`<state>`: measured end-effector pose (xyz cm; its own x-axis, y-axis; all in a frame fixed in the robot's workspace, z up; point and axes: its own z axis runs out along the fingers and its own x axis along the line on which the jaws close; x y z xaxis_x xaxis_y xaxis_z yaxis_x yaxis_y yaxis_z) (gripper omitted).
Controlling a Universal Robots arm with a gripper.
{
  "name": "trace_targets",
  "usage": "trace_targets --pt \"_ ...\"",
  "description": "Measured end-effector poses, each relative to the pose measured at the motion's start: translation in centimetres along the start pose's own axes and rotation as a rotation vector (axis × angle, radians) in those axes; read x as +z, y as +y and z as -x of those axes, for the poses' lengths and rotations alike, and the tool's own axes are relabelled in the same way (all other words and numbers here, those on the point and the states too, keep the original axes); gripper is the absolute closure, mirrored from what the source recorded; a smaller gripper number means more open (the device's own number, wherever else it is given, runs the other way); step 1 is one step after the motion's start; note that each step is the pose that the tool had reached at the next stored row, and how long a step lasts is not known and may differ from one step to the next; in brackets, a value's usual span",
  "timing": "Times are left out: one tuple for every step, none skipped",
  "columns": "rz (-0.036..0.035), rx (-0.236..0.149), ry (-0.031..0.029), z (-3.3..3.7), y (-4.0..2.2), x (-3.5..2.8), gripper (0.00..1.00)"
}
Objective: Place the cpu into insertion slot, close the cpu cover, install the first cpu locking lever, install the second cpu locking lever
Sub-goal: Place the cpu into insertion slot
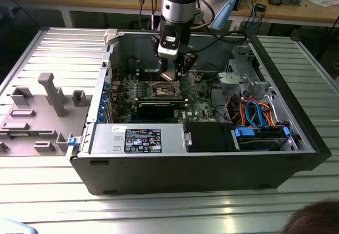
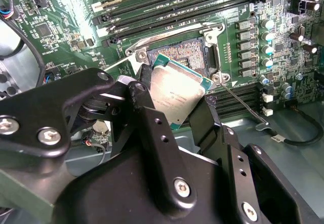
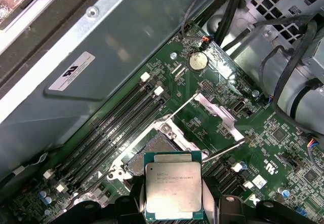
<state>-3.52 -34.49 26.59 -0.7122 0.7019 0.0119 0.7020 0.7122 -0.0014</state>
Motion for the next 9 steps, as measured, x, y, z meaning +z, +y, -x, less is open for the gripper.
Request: trace_targets --pt "0.0000 0.001 0.0000 0.00 0.00 0.00 0.46" --pt "-0.0001 0.003 0.0000 0.00 0.00 0.00 0.46" --pt "0.0000 0.003 0.0000 0.00 0.00 0.01 0.46" --pt "0.0000 0.004 0.0000 0.00 0.00 0.01 0.46" --pt "0.0000 0.005 0.0000 0.00 0.00 0.01 0.46" --pt "0.0000 0.006 0.0000 0.00 0.00 0.01 0.46" --pt "0.0001 0.007 0.0000 0.00 0.00 0.02 0.46" --pt "0.0001 0.008 0.0000 0.00 0.00 0.02 0.46" --pt "0.0001 0.008 0.0000 0.00 0.00 0.02 0.46"
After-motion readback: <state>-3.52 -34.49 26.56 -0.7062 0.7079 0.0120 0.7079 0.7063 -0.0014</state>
